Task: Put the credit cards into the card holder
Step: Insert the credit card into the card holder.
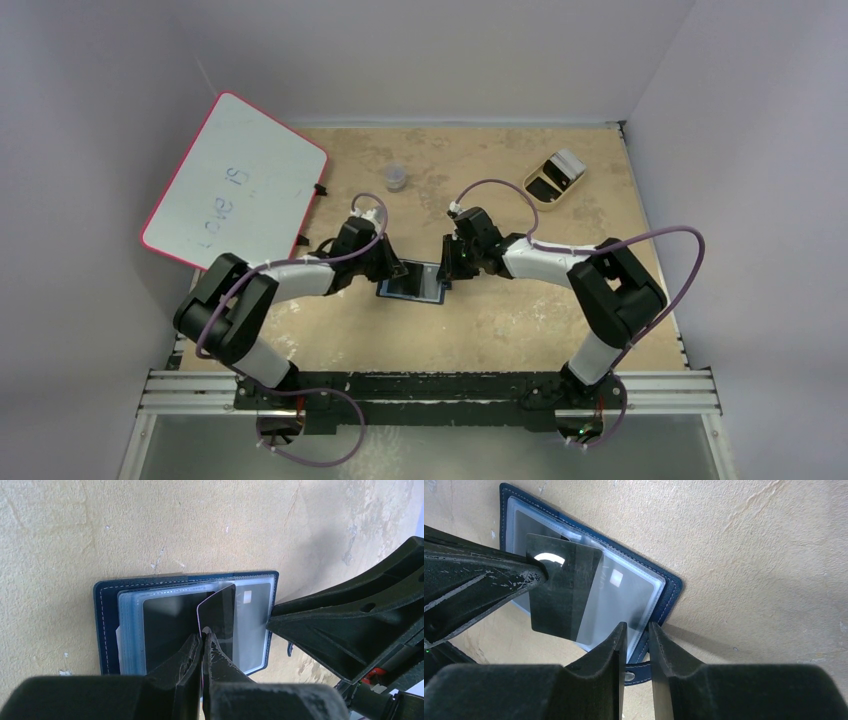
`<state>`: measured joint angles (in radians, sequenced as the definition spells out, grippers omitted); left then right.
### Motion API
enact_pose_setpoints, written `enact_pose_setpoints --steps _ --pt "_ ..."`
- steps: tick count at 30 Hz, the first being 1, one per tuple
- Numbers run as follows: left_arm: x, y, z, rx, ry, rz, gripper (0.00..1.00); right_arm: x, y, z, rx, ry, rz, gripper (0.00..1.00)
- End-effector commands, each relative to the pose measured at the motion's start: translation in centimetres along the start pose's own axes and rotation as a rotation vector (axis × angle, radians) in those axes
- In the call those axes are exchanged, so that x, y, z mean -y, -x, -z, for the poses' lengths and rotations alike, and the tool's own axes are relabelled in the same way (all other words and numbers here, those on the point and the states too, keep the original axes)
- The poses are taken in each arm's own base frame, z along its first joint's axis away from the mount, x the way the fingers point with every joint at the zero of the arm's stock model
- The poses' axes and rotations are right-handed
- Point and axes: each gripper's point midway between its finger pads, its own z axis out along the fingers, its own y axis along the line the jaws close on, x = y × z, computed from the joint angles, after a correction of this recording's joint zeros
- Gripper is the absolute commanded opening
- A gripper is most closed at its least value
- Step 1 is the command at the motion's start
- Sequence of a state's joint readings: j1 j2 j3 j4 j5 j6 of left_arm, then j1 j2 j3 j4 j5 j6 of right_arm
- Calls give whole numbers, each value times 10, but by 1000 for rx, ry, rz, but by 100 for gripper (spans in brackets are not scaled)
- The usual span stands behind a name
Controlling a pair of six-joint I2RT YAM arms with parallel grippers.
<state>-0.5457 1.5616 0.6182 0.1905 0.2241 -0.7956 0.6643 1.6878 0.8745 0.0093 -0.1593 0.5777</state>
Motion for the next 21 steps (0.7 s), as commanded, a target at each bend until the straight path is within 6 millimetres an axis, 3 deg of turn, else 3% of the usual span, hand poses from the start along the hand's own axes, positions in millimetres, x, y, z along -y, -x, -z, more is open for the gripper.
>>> enact_pose_setpoints --steps 1,13,18,21 --pt "-17 -28 0 -123 71 -4 0 13 -5 -4 -9 -51 -13 25" --pt "0 -22 -18 -99 37 30 1 7 -3 -6 -20 -18 -2 25" --pt "2 -5 -14 -48 82 25 23 6 0 3 -7 -29 -3 27" --pt "1 4 -7 -15 119 16 31 2 2 12 2 -19 -1 29"
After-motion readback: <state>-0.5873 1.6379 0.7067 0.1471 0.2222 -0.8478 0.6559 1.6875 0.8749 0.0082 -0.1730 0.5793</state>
